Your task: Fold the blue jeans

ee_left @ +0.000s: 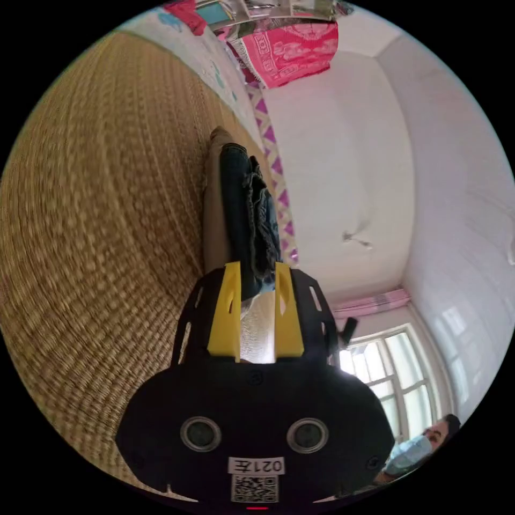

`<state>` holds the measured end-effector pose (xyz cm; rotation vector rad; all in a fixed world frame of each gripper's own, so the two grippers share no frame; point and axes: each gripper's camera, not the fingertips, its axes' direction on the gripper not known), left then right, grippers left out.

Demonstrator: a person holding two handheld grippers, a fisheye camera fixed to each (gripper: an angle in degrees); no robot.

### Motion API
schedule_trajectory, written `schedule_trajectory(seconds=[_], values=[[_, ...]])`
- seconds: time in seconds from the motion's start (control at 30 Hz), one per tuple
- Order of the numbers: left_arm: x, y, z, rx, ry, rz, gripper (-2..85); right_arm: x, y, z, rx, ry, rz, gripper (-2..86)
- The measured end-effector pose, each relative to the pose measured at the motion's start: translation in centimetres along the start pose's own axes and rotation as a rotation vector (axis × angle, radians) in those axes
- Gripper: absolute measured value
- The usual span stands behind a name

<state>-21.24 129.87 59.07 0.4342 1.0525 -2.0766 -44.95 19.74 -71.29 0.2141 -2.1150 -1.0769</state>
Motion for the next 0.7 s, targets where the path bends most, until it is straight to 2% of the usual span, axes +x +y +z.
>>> schedule_trajectory(seconds=[0.07,0.2,0.33,0.4,0.47,0.5,0.57,0.63,0.7], values=[[-1.3,2.3,-1.3,0.004,0.106,-0.006,3.0,0.7,4.3,-0.3,-0.031,-0.006,-0.015,-0.1],[2.2,7.5,-0.5,-0.087,0.074,0.087,-0.5,2.0,15.5,-4.1,-0.069,0.020,-0.006,-0.5],[9.1,16.2,5.4,-0.351,-0.001,0.233,-0.9,2.7,24.6,-9.9,-0.023,0.127,0.045,-0.7],[12.2,20.6,9.3,-0.505,-0.015,0.295,-0.9,2.2,30.1,-14.2,0.032,0.267,0.073,-0.7],[17.1,26.8,14.2,-0.656,-0.118,0.472,-0.9,1.7,33.6,-17.0,0.067,0.395,0.096,-0.7],[18.4,28.2,15.3,-0.673,-0.167,0.530,-0.9,1.3,35.7,-18.8,0.098,0.484,0.110,-0.6],[23.2,34.1,19.0,-0.678,-0.338,0.790,-0.9,1.0,38.2,-21.0,0.143,0.613,0.141,0.0],[25.6,37.2,21.3,-0.683,-0.385,0.863,-0.9,1.0,40.0,-22.7,0.181,0.746,0.161,2.3],[27.3,39.2,23.5,-0.735,-0.318,0.872,-1.0,1.1,41.4,-23.9,0.202,0.941,0.138,7.8]])
